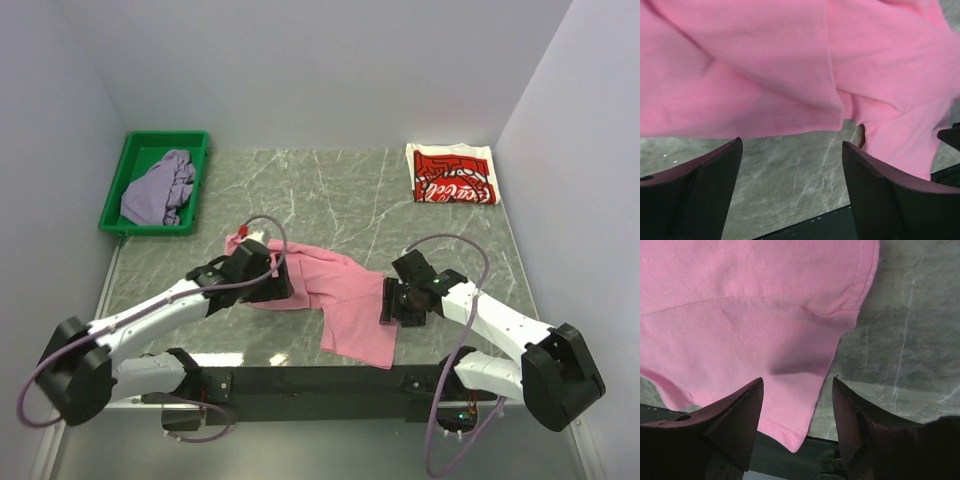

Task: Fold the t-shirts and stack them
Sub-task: Flatten the tshirt out

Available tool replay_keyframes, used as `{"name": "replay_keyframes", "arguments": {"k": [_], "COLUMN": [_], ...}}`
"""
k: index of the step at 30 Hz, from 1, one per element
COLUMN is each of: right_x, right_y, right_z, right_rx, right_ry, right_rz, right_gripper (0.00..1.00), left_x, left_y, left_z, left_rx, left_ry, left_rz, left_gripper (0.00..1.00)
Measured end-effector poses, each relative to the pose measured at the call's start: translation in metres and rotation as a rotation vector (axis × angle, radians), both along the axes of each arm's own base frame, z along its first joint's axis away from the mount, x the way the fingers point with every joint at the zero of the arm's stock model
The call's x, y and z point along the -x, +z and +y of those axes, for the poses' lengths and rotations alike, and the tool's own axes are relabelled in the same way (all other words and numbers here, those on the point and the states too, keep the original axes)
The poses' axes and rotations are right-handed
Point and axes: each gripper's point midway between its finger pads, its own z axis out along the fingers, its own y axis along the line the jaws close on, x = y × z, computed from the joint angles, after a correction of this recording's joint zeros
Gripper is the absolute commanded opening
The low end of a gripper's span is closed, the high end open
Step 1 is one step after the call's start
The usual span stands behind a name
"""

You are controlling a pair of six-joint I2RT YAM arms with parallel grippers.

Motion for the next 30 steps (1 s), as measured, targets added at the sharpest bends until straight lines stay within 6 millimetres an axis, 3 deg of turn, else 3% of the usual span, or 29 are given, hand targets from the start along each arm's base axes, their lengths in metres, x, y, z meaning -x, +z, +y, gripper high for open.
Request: {"name": "replay_keyframes", "arguments": {"k": [10,14,30], "right_x": [0.002,0.003,0.003], "right_y": [-0.009,-0.011,-0.012], "right_z": [0.001,0.000,0.005], "right_rx": [0.051,0.062,0.070], "right_ry": [0.011,0.016,0.040], "right_rz": [0.027,0.030,0.036], "right_gripper": [0.63,0.62,0.58], "left_x": [-0.005,-0.002,0.002], "left_y": [-0.012,-0.025,-0.058], "left_z": [-0.063,-0.080,-0.066], "left_rx": [-0.100,-0.164,-0.353], "left_ry": [-0.134,-0.169,-0.131], "left_rz": [0.029,0.046,0.093], "left_gripper": [0.74,0.70,0.53]}}
